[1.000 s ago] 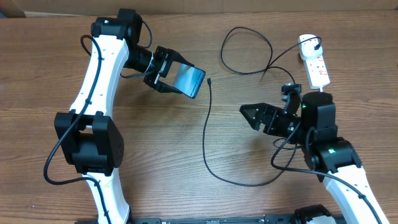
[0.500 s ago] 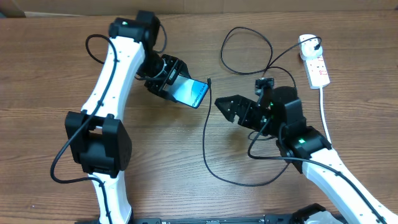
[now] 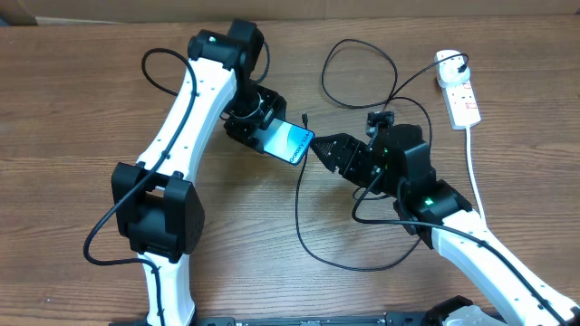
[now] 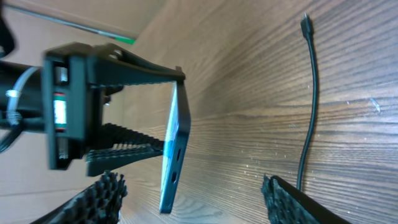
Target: Plug charger to phone and switch on socket
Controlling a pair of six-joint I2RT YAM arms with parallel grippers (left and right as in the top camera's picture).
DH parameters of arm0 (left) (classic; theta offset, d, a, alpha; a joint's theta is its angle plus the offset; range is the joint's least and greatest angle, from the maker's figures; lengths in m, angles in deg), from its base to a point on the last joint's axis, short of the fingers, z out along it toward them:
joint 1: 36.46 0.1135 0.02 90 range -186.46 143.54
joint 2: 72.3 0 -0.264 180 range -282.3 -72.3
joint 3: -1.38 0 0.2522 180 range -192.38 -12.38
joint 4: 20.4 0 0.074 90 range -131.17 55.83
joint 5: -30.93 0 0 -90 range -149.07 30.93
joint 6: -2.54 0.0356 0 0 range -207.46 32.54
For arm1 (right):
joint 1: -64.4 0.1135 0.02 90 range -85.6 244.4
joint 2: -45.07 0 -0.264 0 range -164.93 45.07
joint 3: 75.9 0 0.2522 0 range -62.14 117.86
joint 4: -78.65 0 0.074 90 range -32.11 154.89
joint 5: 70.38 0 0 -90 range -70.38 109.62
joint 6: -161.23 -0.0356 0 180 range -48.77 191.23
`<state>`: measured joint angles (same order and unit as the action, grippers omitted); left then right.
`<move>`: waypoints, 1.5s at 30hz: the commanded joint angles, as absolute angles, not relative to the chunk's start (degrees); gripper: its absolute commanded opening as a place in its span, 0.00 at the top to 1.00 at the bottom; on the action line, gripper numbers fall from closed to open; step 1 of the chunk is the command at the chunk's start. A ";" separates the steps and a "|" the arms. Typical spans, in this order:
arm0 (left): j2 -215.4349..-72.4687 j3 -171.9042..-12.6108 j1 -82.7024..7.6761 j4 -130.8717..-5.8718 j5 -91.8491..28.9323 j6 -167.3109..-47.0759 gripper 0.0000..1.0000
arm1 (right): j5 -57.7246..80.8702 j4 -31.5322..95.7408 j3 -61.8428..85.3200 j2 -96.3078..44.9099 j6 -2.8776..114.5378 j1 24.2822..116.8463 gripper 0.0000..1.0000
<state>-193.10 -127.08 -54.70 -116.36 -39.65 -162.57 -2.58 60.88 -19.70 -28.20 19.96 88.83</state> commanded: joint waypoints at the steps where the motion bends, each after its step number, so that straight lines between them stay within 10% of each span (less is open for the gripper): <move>1: -191.83 -128.80 -55.75 -116.38 -40.18 -164.21 0.96 | -2.14 61.91 -18.13 -30.41 17.12 89.74 0.30; 16: -191.83 -128.80 -57.44 -117.04 -39.96 -164.21 0.96 | 2.19 67.57 -18.13 -34.19 14.11 94.75 0.55; 45: -191.85 -128.80 -58.31 -119.03 -43.11 -162.90 0.96 | 6.12 70.76 -18.13 -36.18 14.21 96.72 0.72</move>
<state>-193.10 -127.10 -57.87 -119.33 -41.40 -162.92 5.29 70.30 -19.70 -35.79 14.21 96.32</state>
